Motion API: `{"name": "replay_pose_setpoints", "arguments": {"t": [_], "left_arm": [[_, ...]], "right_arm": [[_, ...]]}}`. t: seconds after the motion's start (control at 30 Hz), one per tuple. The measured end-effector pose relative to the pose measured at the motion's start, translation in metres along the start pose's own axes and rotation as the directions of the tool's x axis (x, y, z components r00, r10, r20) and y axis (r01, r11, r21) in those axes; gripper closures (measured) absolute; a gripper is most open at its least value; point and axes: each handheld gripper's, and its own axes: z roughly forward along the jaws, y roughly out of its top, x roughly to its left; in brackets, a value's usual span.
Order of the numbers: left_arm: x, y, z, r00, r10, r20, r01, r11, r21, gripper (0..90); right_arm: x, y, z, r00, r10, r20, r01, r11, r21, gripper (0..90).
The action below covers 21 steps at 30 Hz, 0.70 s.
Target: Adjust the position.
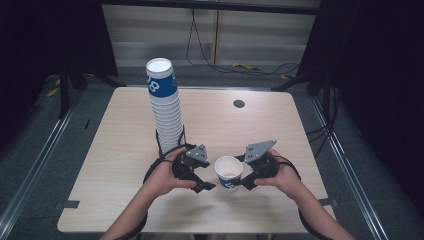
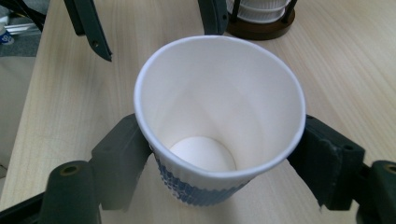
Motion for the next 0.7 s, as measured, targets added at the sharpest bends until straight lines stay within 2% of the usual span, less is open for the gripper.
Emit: {"name": "replay_pose_setpoints", "arguments": {"t": [0.13, 0.23, 0.4, 0.57, 0.7], "left_arm": [[-0.001, -0.002, -0.001, 1.0, 0.0, -0.004, 0.0, 1.0, 0.001, 21.3], [-0.001, -0.004, -0.001, 1.0, 0.0, -0.005, 0.0, 1.0, 0.005, 21.3], [-0.002, -0.007, -0.002, 1.0, -0.003, -0.006, 0.003, 0.9999, 0.011, 21.3], [0.0, -0.01, -0.006, 0.9999, -0.002, -0.014, 0.003, 0.9999, 0.015, 21.1], [0.0, -0.013, -0.009, 0.9997, -0.012, -0.019, 0.013, 0.9999, 0.006, 21.1]], "right_arm": [[0.002, -0.006, 0.001, 0.9999, 0.001, 0.01, -0.001, 1.0, 0.006, 21.2], [0.003, -0.01, 0.001, 0.9996, 0.013, 0.026, -0.013, 1.0, -0.012, 20.9], [0.005, -0.012, 0.002, 0.9995, 0.019, 0.026, -0.018, 1.0, -0.005, 20.9], [0.005, -0.015, 0.002, 0.9973, 0.071, 0.019, -0.071, 0.997, -0.005, 14.4], [0.005, -0.017, 0.001, 0.9958, 0.09, 0.015, -0.09, 0.996, 0.0, 12.8]]}}
